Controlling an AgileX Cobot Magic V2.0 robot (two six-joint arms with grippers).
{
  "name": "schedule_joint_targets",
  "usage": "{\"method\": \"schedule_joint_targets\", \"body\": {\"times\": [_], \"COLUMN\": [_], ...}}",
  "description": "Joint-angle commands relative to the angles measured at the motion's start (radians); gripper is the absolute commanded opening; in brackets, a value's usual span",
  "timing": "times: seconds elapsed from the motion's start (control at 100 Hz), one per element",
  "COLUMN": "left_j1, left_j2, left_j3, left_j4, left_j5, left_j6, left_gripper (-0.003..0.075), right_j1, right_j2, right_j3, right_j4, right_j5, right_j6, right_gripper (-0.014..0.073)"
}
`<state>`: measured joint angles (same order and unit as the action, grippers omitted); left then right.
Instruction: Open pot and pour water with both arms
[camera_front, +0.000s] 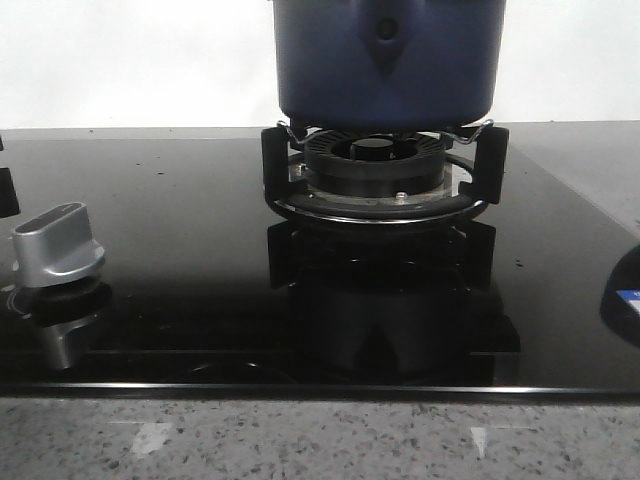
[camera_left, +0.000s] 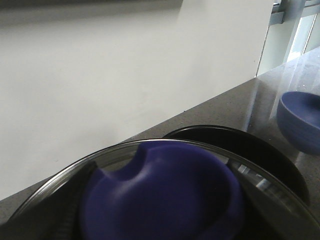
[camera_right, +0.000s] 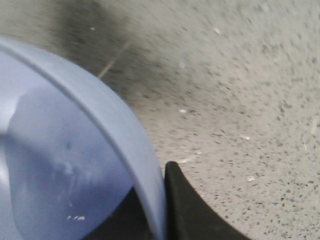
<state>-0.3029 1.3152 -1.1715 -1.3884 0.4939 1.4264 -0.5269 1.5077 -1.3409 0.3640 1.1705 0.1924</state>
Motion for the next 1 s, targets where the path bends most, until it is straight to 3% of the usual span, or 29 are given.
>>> {"method": "schedule_joint_targets", "body": {"times": [0.0, 0.62, 0.99], "left_j1": [0.002, 0.002, 0.002], "left_j2": [-0.037, -0.037, -0.046], "left_j3": [-0.033, -0.033, -0.033], "left_j4": [-0.067, -0.067, -0.067], "left_j5": [-0.015, -0.015, 0.015], "left_j6": [0.012, 0.012, 0.012], "left_gripper": [0.0317, 0.0317, 0.0317], "right_j1": [0.037, 0.287, 0.363], "right_j2": [-0.036, -0.036, 0.007], "right_j3": [-0.091, -0.443, -0.509], "right_j4": [0.039, 0.041, 0.171], "right_j5": [0.011, 0.103, 0.097], "right_j6": [-0.014, -0.014, -0.006], "right_gripper": [-0.0067, -0.0067, -0.0067]}}
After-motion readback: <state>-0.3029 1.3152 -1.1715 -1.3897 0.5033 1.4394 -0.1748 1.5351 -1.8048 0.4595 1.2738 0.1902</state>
